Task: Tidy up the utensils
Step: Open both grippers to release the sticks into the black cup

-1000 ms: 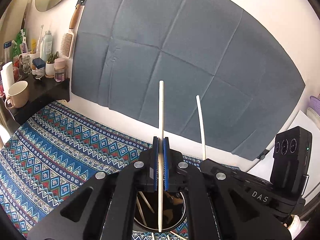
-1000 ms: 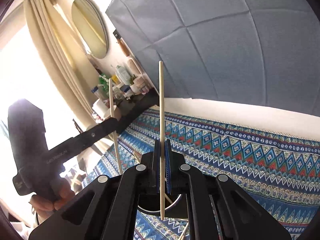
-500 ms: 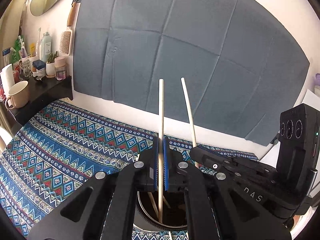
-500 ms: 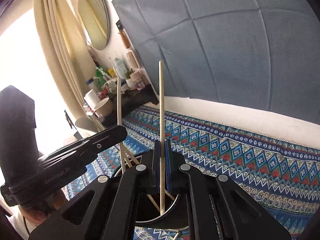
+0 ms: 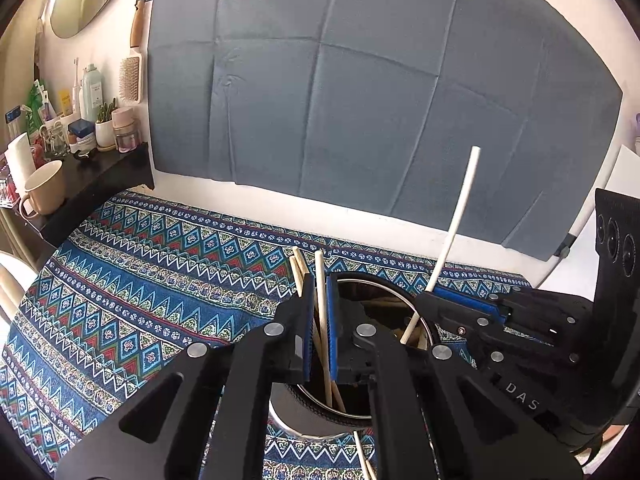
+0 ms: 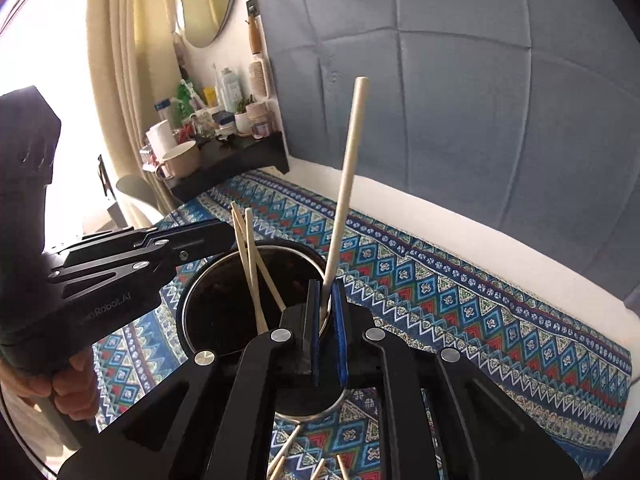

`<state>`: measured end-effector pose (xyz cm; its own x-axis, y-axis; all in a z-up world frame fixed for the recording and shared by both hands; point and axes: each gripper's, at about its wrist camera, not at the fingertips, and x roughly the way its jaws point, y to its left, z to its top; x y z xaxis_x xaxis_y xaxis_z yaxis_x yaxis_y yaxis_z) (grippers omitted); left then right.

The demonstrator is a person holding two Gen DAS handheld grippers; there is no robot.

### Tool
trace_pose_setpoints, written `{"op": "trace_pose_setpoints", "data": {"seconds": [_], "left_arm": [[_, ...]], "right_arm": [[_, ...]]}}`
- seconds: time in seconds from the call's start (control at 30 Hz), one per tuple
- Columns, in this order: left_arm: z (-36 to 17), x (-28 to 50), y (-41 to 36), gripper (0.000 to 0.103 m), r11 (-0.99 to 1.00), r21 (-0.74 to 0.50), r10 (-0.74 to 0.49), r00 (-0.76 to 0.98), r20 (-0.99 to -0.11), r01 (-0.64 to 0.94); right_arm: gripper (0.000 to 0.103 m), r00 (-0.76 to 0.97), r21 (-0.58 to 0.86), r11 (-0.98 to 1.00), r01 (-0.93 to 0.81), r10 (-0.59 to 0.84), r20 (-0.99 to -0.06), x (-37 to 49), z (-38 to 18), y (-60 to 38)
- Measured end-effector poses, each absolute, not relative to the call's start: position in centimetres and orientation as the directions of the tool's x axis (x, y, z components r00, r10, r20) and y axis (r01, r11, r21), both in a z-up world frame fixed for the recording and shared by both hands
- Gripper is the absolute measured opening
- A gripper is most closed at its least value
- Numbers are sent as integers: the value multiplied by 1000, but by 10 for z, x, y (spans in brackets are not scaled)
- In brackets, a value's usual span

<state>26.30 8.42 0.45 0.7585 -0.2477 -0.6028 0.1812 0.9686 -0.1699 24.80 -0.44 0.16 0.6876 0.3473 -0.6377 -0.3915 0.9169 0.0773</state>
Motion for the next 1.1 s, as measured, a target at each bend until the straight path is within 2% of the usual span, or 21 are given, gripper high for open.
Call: {"op": "trace_pose_setpoints", "data": {"seconds": [0.2, 0.23, 0.27, 0.3, 0.33, 0.53, 0.63, 0.77, 0.8, 0.97, 1.1], "left_arm": [[13, 249, 89, 19, 972, -184, -230, 763, -605, 147], [15, 247, 90, 21, 972, -186, -228, 763, -604, 143], [16, 245, 91, 28, 973, -187, -224, 764, -605, 137], [18, 243, 91, 30, 973, -188, -222, 764, -605, 133], [19, 240, 91, 30, 974, -187, -219, 766, -605, 130], [24, 222, 90, 36, 976, -182, -206, 766, -609, 118], [25, 214, 90, 42, 977, -182, -200, 764, -613, 110], [23, 203, 89, 54, 978, -184, -190, 759, -623, 93], [21, 201, 89, 59, 979, -185, -186, 754, -630, 86], [5, 192, 88, 68, 977, -206, -183, 712, -678, 55], [-17, 186, 87, 72, 971, -235, -202, 652, -731, 37]], "right_arm": [[9, 675, 90, 918, -387, 348, -651, 237, 8, -12], [16, 673, 88, 919, -384, 344, -655, 235, 9, -14], [21, 670, 90, 920, -382, 343, -658, 233, 10, -15], [31, 672, 90, 922, -378, 340, -658, 231, 11, -16], [36, 678, 86, 925, -371, 333, -655, 228, 12, -18], [41, 686, 70, 930, -361, 315, -656, 214, 15, -25], [52, 684, 61, 934, -353, 302, -665, 207, 14, -28], [59, 685, 39, 936, -350, 284, -671, 197, 12, -32], [60, 680, 36, 935, -352, 283, -676, 195, 11, -34], [70, 659, 14, 940, -342, 250, -710, 186, -2, -43], [75, 625, 6, 946, -323, 218, -749, 181, -19, -53]]}}
